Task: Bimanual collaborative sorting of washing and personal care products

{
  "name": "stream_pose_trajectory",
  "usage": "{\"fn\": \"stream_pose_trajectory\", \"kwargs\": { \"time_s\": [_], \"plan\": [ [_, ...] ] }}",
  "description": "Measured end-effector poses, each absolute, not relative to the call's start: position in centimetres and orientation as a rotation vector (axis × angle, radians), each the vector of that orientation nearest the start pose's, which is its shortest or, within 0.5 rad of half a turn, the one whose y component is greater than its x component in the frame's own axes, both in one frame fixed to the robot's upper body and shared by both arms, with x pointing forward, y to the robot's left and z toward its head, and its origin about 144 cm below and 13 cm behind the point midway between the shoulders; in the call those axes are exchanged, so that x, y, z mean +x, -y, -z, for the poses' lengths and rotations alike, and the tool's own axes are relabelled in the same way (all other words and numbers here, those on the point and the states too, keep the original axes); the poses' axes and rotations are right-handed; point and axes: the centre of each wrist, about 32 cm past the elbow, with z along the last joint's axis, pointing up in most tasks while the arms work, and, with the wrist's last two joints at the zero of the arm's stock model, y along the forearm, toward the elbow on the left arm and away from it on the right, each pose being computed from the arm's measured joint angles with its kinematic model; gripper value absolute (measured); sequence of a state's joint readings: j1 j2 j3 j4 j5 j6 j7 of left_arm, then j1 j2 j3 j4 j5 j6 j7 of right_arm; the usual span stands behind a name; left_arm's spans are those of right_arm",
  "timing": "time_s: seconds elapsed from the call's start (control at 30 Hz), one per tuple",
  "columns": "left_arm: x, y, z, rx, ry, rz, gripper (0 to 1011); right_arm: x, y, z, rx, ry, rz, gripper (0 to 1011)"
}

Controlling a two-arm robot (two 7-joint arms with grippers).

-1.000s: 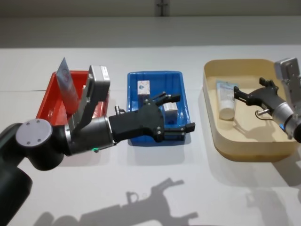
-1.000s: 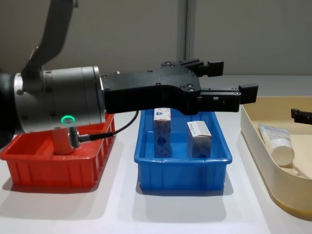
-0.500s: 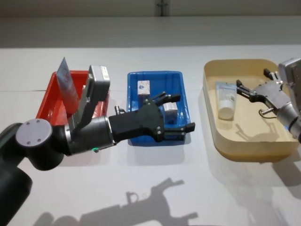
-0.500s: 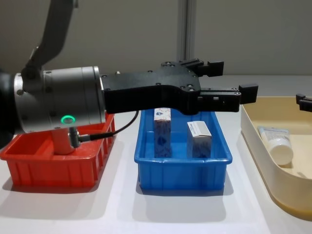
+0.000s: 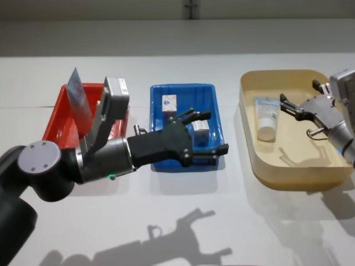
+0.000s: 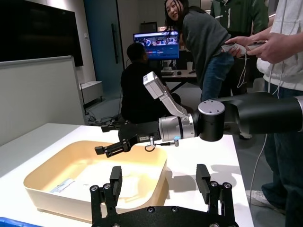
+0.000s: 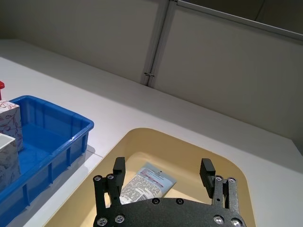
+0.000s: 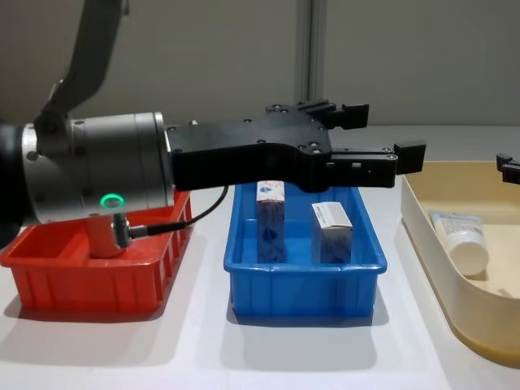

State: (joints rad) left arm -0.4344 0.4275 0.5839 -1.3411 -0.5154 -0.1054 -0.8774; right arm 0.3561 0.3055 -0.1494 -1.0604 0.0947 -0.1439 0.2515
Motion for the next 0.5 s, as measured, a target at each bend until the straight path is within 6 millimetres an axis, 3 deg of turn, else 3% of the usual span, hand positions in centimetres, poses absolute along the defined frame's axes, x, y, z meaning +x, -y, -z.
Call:
{"fn": "stream_pose_trajectory", "kwargs": {
  "time_s": [0.5],
  "plan": [
    [53.6,-23.8,-117.2,0.075,0.094,-0.462,1001,53.0,32.4,-113.5,-0.263,0.220,1.294,1001]
  ]
}}
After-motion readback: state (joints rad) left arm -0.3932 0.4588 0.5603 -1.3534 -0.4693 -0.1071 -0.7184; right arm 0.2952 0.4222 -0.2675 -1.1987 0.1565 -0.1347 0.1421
